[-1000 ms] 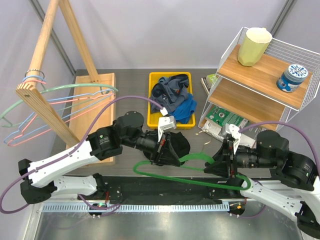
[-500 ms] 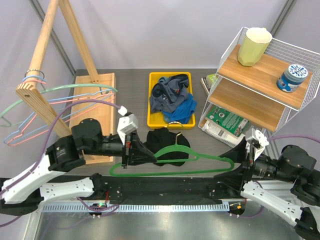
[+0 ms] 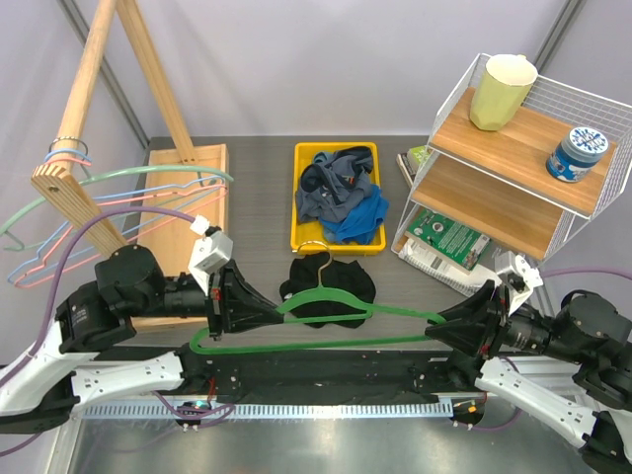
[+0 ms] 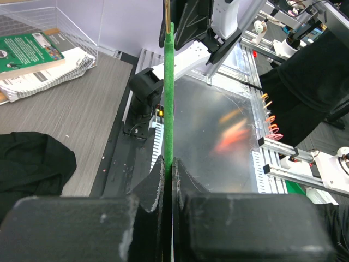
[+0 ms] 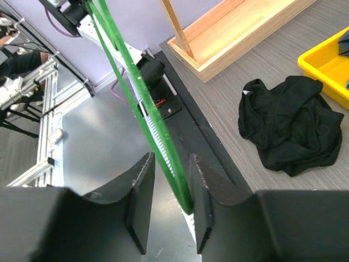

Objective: Remove the tank top from the hanger
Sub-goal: Place the hanger at the clothesline.

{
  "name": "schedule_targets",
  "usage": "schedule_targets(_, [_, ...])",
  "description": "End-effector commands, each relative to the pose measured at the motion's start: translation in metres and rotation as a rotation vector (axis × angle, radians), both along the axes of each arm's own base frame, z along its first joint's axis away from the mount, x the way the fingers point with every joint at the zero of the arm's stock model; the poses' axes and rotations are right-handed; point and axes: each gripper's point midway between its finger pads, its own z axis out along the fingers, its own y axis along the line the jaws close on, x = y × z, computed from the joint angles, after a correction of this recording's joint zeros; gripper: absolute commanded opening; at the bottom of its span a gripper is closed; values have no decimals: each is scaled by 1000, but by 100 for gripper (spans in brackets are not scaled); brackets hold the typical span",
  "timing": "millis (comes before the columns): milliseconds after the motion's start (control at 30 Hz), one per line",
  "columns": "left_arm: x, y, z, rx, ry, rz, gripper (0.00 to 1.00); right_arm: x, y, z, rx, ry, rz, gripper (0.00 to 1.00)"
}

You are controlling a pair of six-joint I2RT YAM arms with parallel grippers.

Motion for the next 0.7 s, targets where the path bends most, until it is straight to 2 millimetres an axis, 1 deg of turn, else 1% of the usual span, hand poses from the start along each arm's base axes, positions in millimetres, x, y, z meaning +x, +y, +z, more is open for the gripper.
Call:
schedule_targets(0, [-1, 3, 20, -60, -45, -1, 0, -4, 8, 18, 83, -27, 46, 29])
schedule_targets(33, [-1, 3, 20, -60, -44, -2, 0, -6, 11, 16, 82, -20, 61, 26])
schedule_targets(67, [0, 2, 19, -59, -44, -2, 0, -6, 12, 19, 99, -23, 64, 19])
schedule_targets(133, [3, 1, 18, -55, -43, 13, 0, -6, 14, 17, 101, -17, 72, 9])
schedule_targets(167, [5, 1, 18, -55, -42, 25, 2, -4, 13, 17, 103, -20, 58, 1])
schedule_targets(200, [11, 0, 16, -47, -40, 56, 6, -2, 13, 17, 105, -18, 49, 1])
schedule_targets(233, [13, 0, 15, -44, -39, 66, 12, -1, 12, 17, 106, -20, 36, 1])
schedule_targets(267, [14, 0, 14, -39, -39, 75, 26, 3, 10, 18, 111, -25, 12, 1])
schedule_targets(333, [21, 0, 11, -24, -37, 110, 46, 3, 7, 22, 128, -39, 0, 1])
schedule_targets(367, [25, 0, 11, -20, -37, 132, 64, 2, 5, 23, 132, -46, -4, 1])
schedule_targets(400, [28, 2, 11, -19, -39, 152, 70, 1, 2, 24, 143, -55, -11, 1])
schedule_targets(433, [36, 4, 10, -12, -42, 200, 76, 1, 0, 25, 148, -65, -13, 1])
schedule_targets(467, [39, 6, 11, -12, -49, 223, 84, 0, -1, 26, 149, -69, -14, 1])
schedule_targets(533, [48, 13, 14, -19, -58, 288, 92, -1, -4, 25, 146, -78, -19, 1])
schedule_targets(567, [60, 21, 17, -25, -63, 368, 96, 0, -5, 19, 122, -67, -26, 1])
schedule_targets(633, [73, 36, 21, -45, -73, 473, 100, 2, -10, 17, 102, -62, -54, 1])
schedule_targets(667, [85, 46, 22, -44, -78, 557, 100, 3, -12, 12, 81, -54, -63, 1])
